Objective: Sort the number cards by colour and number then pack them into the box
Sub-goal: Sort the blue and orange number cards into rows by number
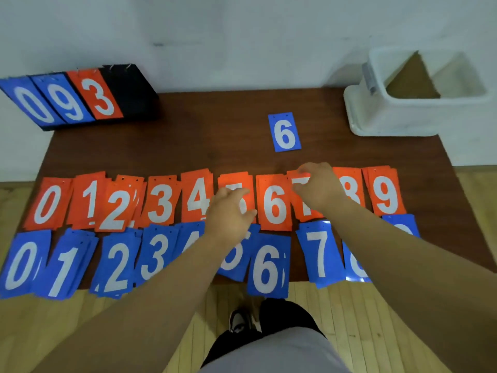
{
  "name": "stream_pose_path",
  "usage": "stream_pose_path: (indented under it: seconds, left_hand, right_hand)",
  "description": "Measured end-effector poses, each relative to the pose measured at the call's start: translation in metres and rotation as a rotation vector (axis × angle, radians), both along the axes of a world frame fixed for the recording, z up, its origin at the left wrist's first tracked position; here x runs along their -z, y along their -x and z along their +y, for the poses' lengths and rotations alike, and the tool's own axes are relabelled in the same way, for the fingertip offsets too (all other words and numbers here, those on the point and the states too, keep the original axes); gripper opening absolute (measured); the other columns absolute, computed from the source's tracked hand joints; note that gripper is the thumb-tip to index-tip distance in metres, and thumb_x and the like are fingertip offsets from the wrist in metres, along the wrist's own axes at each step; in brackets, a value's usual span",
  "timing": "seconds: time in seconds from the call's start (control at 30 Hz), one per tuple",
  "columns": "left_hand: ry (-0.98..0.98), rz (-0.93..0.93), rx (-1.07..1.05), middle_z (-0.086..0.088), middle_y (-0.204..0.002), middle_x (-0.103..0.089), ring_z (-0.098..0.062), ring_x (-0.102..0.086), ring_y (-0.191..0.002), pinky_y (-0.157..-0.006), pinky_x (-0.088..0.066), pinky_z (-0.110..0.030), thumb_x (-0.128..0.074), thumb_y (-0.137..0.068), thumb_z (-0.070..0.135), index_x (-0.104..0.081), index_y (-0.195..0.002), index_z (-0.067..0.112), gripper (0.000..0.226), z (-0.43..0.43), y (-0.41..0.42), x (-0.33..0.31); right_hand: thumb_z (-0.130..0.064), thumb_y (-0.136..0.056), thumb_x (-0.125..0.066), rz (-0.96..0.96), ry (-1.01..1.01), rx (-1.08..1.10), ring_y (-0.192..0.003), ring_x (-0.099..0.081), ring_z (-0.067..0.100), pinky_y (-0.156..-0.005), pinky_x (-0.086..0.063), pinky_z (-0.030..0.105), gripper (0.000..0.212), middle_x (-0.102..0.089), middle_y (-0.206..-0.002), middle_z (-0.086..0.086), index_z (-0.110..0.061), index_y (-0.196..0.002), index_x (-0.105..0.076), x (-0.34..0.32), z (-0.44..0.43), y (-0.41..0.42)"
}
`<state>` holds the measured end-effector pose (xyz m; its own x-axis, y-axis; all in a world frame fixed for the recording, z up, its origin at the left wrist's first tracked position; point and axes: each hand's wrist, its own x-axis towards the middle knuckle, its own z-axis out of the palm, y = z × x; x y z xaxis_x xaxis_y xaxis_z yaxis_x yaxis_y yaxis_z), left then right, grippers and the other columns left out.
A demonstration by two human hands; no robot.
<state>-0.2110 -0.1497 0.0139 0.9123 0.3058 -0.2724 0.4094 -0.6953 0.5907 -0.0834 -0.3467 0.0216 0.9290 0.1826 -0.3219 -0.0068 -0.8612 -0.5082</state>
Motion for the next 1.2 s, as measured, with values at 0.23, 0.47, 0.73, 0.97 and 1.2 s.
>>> stream_pose_path:
  seconds: [0.23,0.47,0.73,0.97,1.2]
  left_hand:
    - [-0.084,-0.024,0.077,0.002,-0.137,-0.047,-0.021,-0.047,-0.126,-0.104,-0.048,-0.041,-0.070,-0.091,0.034,-0.050,-0.145,0.037,0.058,0.013,-0.131,-0.001]
    - [-0.209,0.070,0.202,0.004,-0.140,-0.041,-0.021,-0.042,-0.129,-0.105,-0.044,-0.039,-0.066,-0.094,0.041,-0.044,-0.147,0.042,0.058,-0.003,-0.220,0.043]
    - [-0.331,0.015,0.180,0.002,-0.150,-0.039,-0.026,-0.031,-0.139,-0.111,-0.033,-0.049,-0.067,-0.092,0.047,-0.055,-0.139,0.046,0.048,0.000,-0.231,0.074]
    - [-0.333,0.009,0.109,0.005,-0.154,-0.037,-0.024,-0.026,-0.144,-0.115,-0.028,-0.049,-0.063,-0.094,0.050,-0.053,-0.139,0.050,0.045,-0.006,-0.226,0.081]
    - [-0.252,0.014,0.100,0.007,-0.152,-0.039,-0.021,-0.025,-0.144,-0.116,-0.025,-0.047,-0.064,-0.094,0.048,-0.058,-0.134,0.048,0.041,-0.006,-0.223,0.078]
  right_hand:
    - [-0.030,-0.086,-0.075,0.040,-0.024,0.062,-0.104,-0.063,0.023,-0.086,-0.053,0.032,0.049,-0.059,-0.129,0.009,-0.020,-0.132,-0.060,0.004,0.003,-0.088]
    - [-0.034,-0.083,-0.073,0.089,-0.005,-0.018,-0.104,-0.063,0.025,-0.084,-0.054,0.033,0.052,-0.062,-0.124,0.009,-0.020,-0.131,-0.059,0.043,0.025,-0.161]
    - [-0.022,-0.094,-0.064,0.003,0.143,-0.134,-0.139,-0.033,0.027,-0.103,-0.046,0.034,0.055,-0.036,-0.154,0.005,-0.021,-0.147,-0.048,0.063,0.032,-0.170]
    - [-0.015,-0.090,-0.071,0.099,-0.088,0.097,-0.120,-0.057,0.023,-0.080,-0.050,0.021,0.049,-0.046,-0.144,0.005,-0.022,-0.137,-0.057,0.062,0.042,-0.176]
    - [-0.006,-0.090,-0.067,0.172,-0.223,0.238,-0.106,-0.064,0.016,-0.057,-0.041,0.014,0.033,-0.065,-0.121,0.001,-0.022,-0.119,-0.064,0.062,0.036,-0.183]
